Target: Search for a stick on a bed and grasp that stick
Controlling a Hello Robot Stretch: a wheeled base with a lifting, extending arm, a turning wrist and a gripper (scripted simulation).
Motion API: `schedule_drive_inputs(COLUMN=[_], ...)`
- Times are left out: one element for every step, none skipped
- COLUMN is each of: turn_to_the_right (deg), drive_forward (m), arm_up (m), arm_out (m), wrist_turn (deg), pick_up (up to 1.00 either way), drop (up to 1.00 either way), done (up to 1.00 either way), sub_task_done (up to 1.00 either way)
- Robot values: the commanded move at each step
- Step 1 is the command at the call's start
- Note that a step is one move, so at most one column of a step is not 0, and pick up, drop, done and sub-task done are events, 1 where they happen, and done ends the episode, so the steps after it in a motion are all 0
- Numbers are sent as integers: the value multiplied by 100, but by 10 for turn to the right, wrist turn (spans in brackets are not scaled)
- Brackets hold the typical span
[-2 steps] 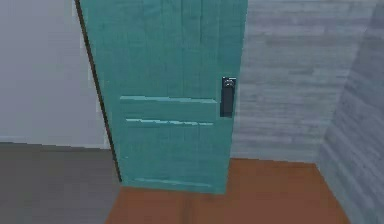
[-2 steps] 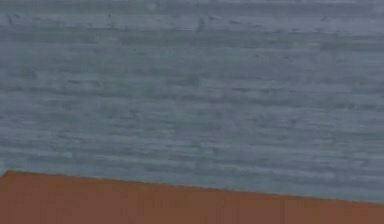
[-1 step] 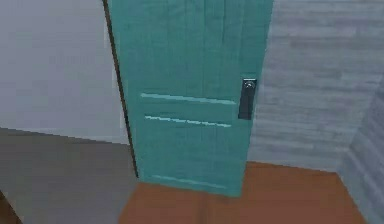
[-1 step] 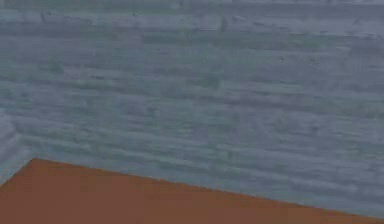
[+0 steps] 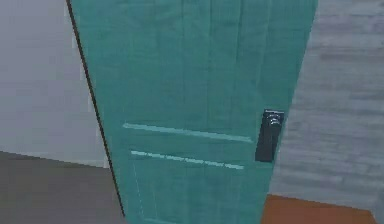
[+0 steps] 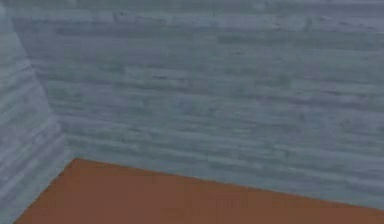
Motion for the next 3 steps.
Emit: schedule_drive_inputs(turn_to_the_right=[-300, 0, -450], drive_forward=[0, 50, 0], arm_up=[0, 0, 0], arm_out=[0, 0, 0], wrist_turn=[0, 0, 0], pick_up=[0, 0, 0], drop=[0, 0, 0], done=[0, 0, 0], sub_task_done=[0, 0, 0])
